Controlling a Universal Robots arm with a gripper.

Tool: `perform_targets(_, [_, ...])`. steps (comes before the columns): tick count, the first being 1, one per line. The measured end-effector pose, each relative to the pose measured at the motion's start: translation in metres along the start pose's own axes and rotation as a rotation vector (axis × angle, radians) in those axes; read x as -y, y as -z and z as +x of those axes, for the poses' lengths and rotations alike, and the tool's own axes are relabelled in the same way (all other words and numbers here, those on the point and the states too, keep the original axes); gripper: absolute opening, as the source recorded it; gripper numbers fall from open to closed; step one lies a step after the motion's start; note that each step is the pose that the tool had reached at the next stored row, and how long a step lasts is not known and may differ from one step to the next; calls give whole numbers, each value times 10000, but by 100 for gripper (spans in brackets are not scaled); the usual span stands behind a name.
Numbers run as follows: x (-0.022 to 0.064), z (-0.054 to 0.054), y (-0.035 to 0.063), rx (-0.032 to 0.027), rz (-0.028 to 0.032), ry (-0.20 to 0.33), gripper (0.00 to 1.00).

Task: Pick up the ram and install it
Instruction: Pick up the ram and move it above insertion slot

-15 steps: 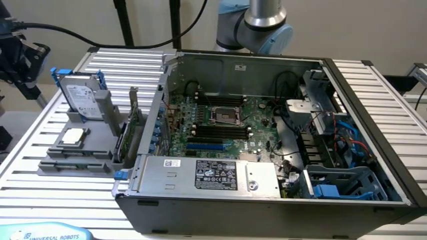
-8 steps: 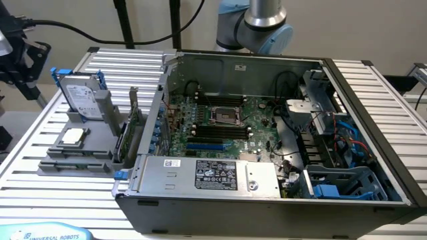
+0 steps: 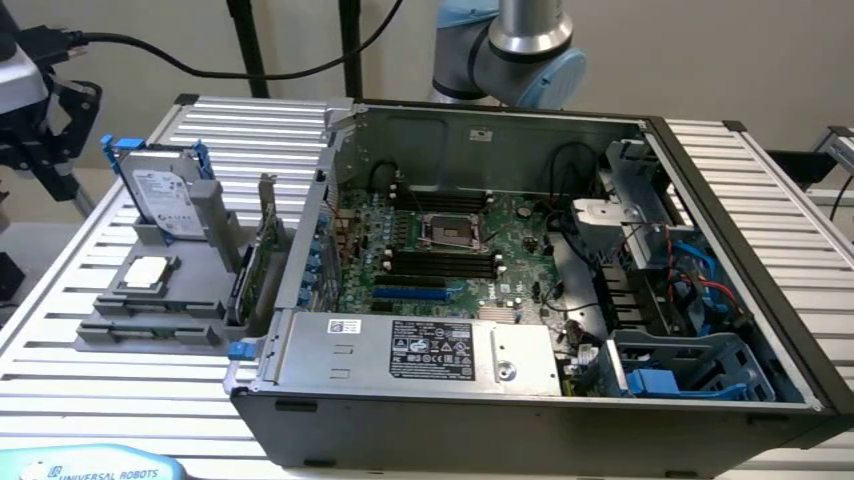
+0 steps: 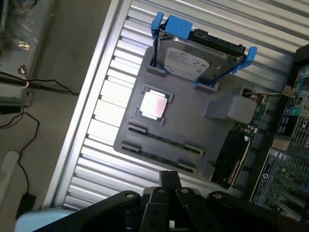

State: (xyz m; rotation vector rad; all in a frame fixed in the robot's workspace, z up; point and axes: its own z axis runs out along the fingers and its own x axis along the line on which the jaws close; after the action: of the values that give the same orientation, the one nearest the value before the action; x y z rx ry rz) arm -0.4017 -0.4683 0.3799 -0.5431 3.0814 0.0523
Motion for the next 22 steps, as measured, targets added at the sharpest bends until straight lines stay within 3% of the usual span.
perform_targets(22, [1,0,-22,-123,-71,3987,11])
